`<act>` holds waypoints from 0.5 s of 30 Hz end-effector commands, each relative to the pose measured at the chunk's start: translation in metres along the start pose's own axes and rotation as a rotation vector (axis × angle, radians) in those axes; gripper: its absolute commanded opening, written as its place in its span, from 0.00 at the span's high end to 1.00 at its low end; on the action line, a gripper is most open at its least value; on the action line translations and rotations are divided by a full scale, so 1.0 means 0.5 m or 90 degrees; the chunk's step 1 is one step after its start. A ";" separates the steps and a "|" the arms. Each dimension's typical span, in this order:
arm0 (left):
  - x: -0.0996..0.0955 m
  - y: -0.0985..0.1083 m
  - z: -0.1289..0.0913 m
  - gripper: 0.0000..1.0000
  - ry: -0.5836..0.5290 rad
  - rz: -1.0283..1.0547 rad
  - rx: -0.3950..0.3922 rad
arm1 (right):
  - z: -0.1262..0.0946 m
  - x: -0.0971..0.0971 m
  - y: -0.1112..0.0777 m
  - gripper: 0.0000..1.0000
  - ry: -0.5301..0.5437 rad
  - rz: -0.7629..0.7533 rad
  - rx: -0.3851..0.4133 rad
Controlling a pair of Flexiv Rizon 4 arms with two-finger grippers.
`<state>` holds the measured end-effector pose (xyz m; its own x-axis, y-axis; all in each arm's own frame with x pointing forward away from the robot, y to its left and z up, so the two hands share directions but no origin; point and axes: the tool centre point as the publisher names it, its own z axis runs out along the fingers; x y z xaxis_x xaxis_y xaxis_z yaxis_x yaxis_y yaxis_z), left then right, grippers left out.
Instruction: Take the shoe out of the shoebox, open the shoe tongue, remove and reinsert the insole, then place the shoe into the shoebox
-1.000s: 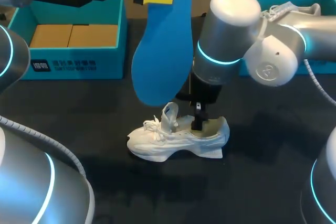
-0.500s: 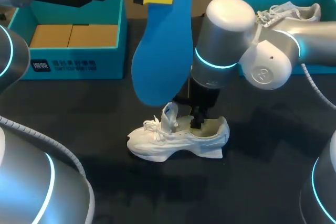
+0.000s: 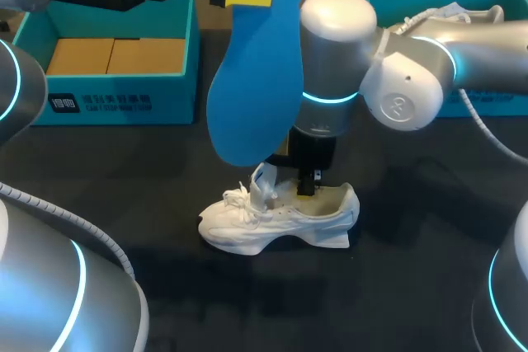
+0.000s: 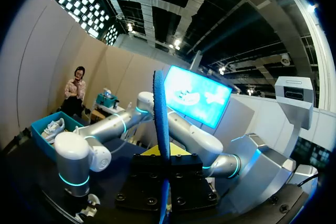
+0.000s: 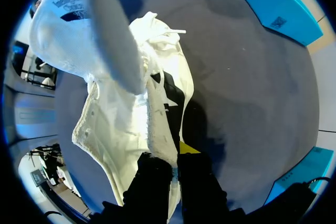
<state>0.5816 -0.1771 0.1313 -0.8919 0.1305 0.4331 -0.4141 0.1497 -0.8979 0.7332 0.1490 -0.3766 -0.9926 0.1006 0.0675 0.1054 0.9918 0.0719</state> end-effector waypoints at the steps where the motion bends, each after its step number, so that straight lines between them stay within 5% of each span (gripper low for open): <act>1: 0.000 -0.002 0.001 1.00 -0.001 0.000 -0.002 | -0.014 0.008 0.004 1.00 0.004 0.012 0.011; 15: 0.000 -0.002 0.001 1.00 -0.001 0.000 -0.002 | -0.095 0.044 0.001 1.00 0.012 0.181 -0.011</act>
<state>0.5816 -0.1771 0.1313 -0.8919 0.1305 0.4330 -0.4140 0.1497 -0.8979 0.7215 0.1559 -0.3372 -0.9303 0.3481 0.1154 0.3552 0.9336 0.0477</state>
